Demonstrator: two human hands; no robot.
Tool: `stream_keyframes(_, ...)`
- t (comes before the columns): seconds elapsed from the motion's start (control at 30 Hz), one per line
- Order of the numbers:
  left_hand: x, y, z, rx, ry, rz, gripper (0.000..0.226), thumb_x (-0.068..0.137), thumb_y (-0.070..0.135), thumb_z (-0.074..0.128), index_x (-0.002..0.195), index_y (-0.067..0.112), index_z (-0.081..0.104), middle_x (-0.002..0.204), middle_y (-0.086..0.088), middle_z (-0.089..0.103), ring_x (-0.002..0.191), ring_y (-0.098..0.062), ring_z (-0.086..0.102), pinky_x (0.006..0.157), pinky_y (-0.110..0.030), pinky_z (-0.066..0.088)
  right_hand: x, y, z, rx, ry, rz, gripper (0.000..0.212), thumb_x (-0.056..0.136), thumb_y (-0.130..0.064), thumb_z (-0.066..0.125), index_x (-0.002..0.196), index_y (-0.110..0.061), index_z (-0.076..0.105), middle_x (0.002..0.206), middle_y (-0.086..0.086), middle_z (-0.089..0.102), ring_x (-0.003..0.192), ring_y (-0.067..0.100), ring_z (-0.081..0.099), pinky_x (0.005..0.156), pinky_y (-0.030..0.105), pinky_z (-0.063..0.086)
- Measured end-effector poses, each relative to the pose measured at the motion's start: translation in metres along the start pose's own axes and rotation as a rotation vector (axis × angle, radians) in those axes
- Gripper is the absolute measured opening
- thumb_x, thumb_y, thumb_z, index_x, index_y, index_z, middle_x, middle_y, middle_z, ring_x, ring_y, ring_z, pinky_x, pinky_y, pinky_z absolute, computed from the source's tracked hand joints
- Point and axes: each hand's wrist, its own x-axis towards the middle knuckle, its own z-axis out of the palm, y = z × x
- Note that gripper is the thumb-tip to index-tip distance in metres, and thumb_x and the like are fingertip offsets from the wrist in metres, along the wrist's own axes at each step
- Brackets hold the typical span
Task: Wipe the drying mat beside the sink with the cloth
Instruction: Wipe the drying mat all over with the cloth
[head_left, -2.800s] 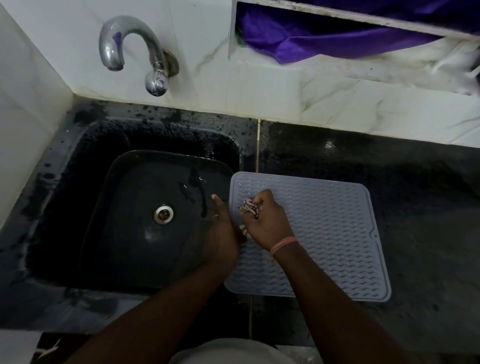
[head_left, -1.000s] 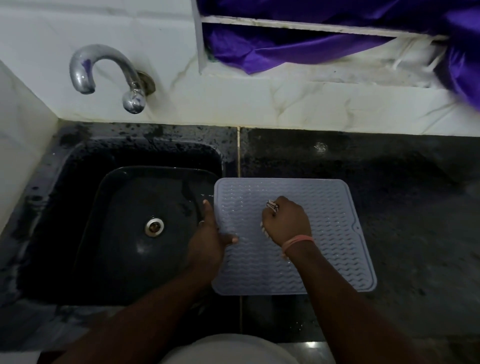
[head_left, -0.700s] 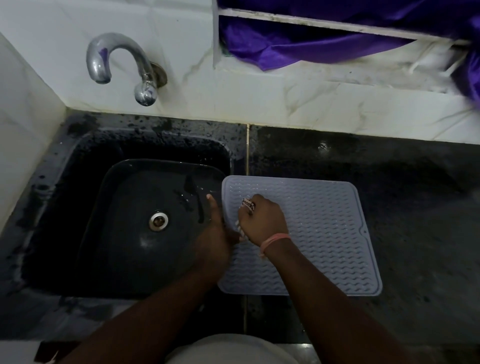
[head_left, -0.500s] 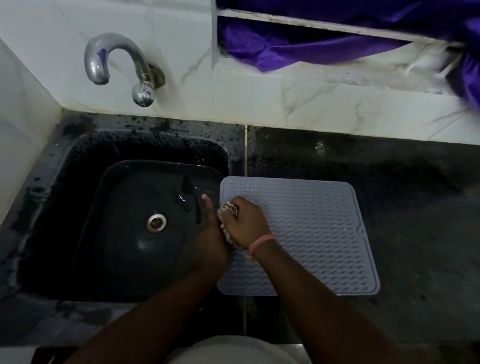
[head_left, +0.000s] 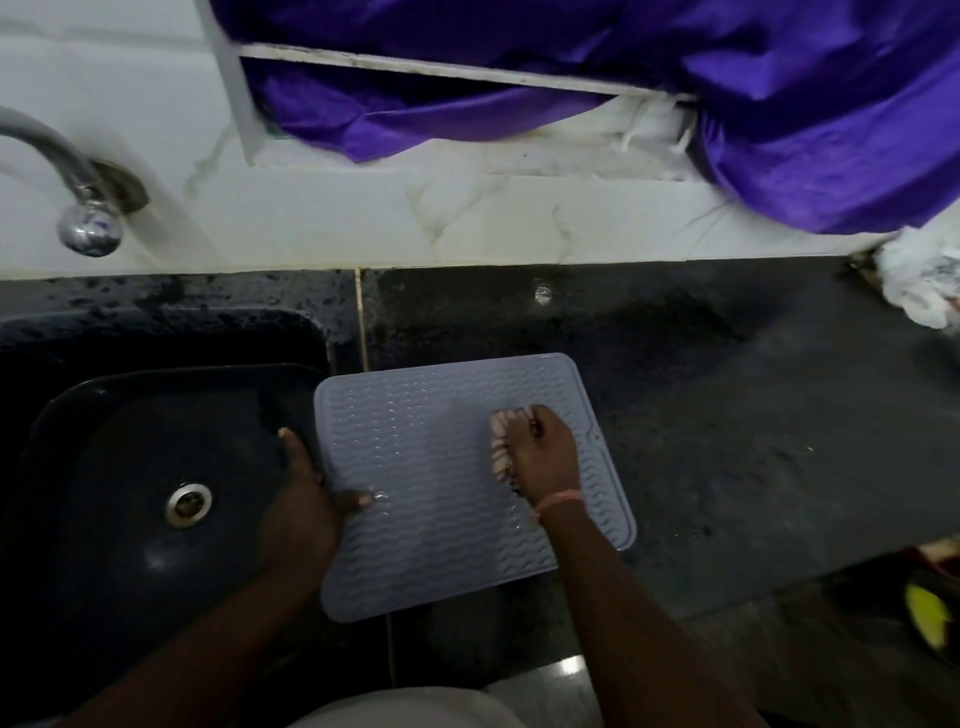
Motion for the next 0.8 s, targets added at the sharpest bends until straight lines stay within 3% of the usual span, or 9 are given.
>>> stream_keyframes(0.1, 0.002, -0.002, 0.002, 0.008, 0.004, 0.010, 0.130, 0.075, 0.038, 0.084, 0.155, 0.038, -0.018, 0.139, -0.016, 0.059, 0.122, -0.038, 0.059, 0.091, -0.047, 0.045, 0.011, 0.022, -0.044, -0.151, 0.157, 0.016, 0.027, 0.096, -0.030, 0.062, 0.076, -0.013, 0.060, 0.069, 0.000, 0.065, 0.066, 0.014, 0.062, 0.063, 0.028, 0.047)
stream_keyframes(0.2, 0.003, -0.002, 0.003, 0.013, 0.012, 0.030, 0.130, 0.075, 0.035, 0.084, 0.155, 0.036, -0.018, 0.142, -0.014, 0.058, 0.123, -0.036, 0.058, 0.091, -0.045, 0.045, 0.020, 0.033, -0.069, -0.209, 0.206, 0.022, 0.019, 0.094, -0.031, 0.066, 0.082, -0.016, 0.063, 0.073, -0.005, 0.066, 0.072, 0.016, 0.064, 0.062, 0.020, 0.046)
stream_keyframes(0.4, 0.003, -0.001, 0.004, 0.010, 0.019, 0.020, 0.129, 0.075, 0.036, 0.084, 0.154, 0.040, -0.018, 0.142, -0.012, 0.057, 0.122, -0.036, 0.059, 0.091, -0.046, 0.046, 0.034, 0.036, -0.073, -0.334, 0.132, -0.010, 0.022, 0.095, -0.031, 0.064, 0.094, -0.009, 0.066, 0.091, 0.011, 0.071, 0.085, 0.027, 0.066, 0.077, 0.036, 0.053)
stream_keyframes(0.6, 0.000, -0.001, 0.003, 0.034, 0.027, 0.037, 0.127, 0.075, 0.034, 0.083, 0.155, 0.040, -0.016, 0.127, -0.012, 0.066, 0.111, -0.038, 0.064, 0.082, -0.042, 0.047, 0.047, 0.023, -0.070, -0.513, 0.092, -0.014, 0.024, 0.093, -0.028, 0.062, 0.085, -0.005, 0.062, 0.082, 0.014, 0.068, 0.077, 0.033, 0.063, 0.063, 0.028, 0.039)
stream_keyframes(0.8, -0.005, 0.005, 0.001, 0.013, 0.022, 0.051, 0.127, 0.076, 0.030, 0.083, 0.157, 0.033, -0.014, 0.134, -0.011, 0.063, 0.116, -0.034, 0.063, 0.090, -0.042, 0.049, 0.046, 0.002, -0.052, -0.561, 0.044, -0.011, 0.026, 0.090, -0.032, 0.059, 0.083, -0.008, 0.061, 0.083, 0.013, 0.068, 0.078, 0.032, 0.064, 0.071, 0.035, 0.054)
